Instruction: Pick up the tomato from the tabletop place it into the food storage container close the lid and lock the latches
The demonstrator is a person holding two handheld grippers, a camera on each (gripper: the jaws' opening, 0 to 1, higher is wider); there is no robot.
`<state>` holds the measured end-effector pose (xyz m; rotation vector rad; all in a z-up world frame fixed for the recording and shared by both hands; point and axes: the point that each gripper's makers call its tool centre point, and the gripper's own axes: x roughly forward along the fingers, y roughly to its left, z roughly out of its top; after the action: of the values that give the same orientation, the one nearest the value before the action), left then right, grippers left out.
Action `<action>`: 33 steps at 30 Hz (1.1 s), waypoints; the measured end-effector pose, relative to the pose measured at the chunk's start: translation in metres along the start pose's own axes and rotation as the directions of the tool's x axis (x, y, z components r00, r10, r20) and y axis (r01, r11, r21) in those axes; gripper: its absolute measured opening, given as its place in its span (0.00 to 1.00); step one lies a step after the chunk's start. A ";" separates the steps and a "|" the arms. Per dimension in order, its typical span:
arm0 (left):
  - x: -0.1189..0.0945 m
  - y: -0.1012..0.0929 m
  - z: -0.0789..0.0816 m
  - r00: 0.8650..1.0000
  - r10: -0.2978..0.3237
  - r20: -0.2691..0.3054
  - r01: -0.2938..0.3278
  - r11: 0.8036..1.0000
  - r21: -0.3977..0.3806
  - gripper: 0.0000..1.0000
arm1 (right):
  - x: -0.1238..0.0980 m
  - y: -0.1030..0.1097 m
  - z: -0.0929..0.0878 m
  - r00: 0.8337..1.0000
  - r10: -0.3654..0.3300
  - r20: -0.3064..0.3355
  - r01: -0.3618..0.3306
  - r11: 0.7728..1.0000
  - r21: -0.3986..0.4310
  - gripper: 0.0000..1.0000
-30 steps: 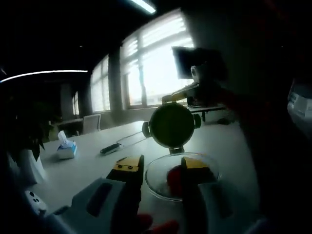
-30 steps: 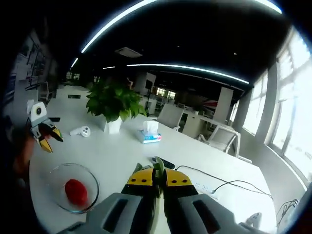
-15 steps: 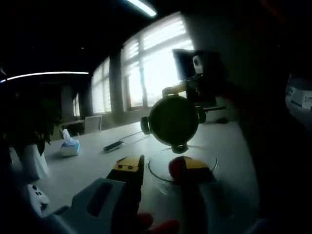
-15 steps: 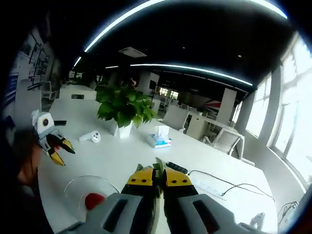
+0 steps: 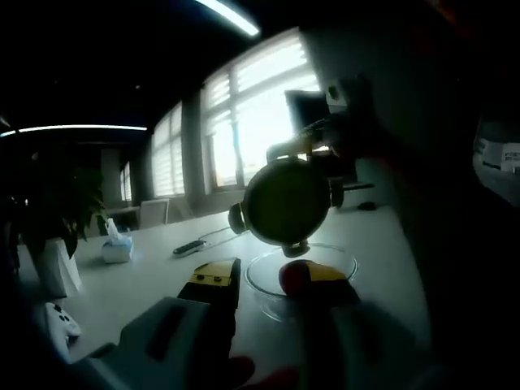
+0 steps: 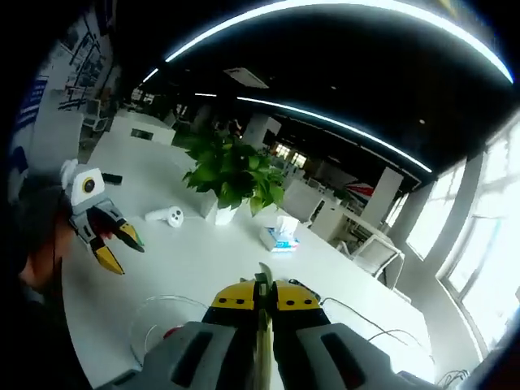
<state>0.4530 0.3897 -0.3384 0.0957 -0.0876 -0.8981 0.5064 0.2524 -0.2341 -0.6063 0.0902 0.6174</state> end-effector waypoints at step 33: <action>-0.024 -0.003 -0.015 1.000 -0.019 0.009 0.019 1.000 -0.014 0.21 | 0.016 0.126 -0.003 0.993 -0.094 0.068 0.111 0.944 -0.312 0.01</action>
<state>0.4376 0.4079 -0.3545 0.0795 -0.0889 -0.9180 0.4482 0.3411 -0.3046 -0.8986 -0.0913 0.5499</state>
